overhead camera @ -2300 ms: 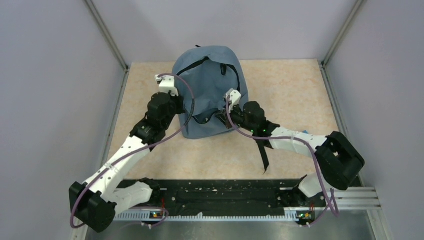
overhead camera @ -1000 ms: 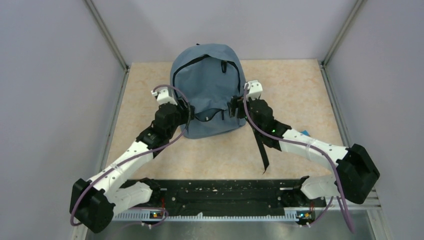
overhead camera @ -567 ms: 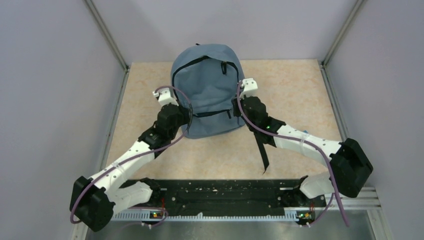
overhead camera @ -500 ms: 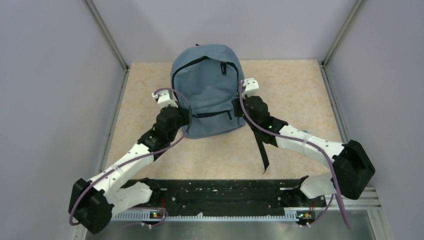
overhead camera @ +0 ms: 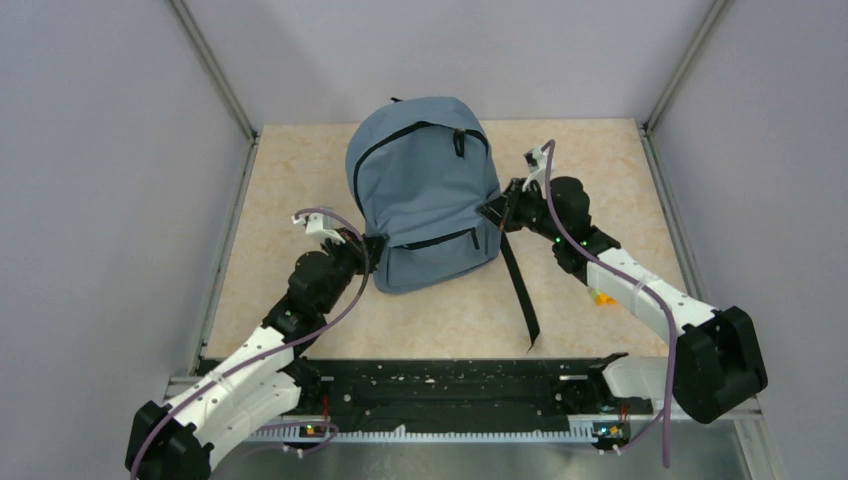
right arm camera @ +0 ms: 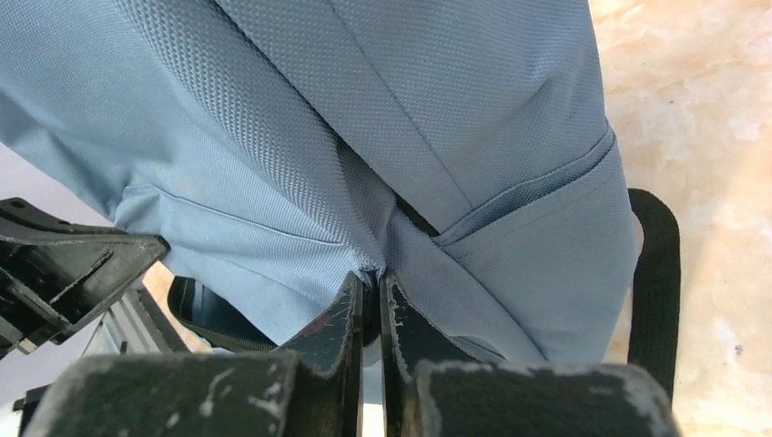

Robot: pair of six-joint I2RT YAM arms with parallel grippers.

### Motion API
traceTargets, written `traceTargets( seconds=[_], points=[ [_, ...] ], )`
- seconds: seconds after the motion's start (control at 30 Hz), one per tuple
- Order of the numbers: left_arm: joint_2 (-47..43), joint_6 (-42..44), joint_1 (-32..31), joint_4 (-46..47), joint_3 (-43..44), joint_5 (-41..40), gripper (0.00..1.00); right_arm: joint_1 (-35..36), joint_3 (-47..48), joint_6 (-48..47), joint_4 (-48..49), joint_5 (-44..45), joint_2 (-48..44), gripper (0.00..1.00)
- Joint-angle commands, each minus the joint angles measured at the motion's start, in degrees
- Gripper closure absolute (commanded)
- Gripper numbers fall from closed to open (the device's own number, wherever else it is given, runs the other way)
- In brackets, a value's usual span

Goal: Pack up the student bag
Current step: Zip the student bag at the center of the board.

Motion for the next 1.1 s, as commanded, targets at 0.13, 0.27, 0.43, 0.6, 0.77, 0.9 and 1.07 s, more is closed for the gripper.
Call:
traceTargets(
  seconds=[0.13,0.27,0.43,0.6,0.77,0.9,1.07],
  points=[
    [-3.2,-8.7,1.4,26.5,-3.6,6.5,1.0,-2.8,-4.5,1.2,8.1,1.8,-4.0,1.0],
    [-3.7,-6.3,1.3,26.0,-3.6,8.5,1.0,-2.8,-7.3,-1.6,9.8,0.3,-5.7,1.0],
    [-3.7,-1.8,1.4,18.0,-2.2,11.2,1.0,-0.4,-12.0,-9.3,14.6,-1.7,-11.0,0.34],
    [-3.5,-1.3,1.3,17.0,-2.2,14.0,1.0,7.2,-19.7,-14.7,18.9,6.3,-17.6,0.2],
    [-4.3,-1.6,1.4,15.2,-2.1,14.3,1.0,16.3,-28.3,-12.6,27.3,15.7,-24.0,0.31],
    [-5.0,-2.1,1.4,13.5,-2.0,14.8,1.0,23.0,-31.2,-10.8,35.2,18.4,-21.9,0.57],
    [-6.4,-2.2,1.4,12.0,-2.1,14.7,1.0,28.8,-29.7,-11.3,45.4,20.1,-13.4,0.6]
  ],
)
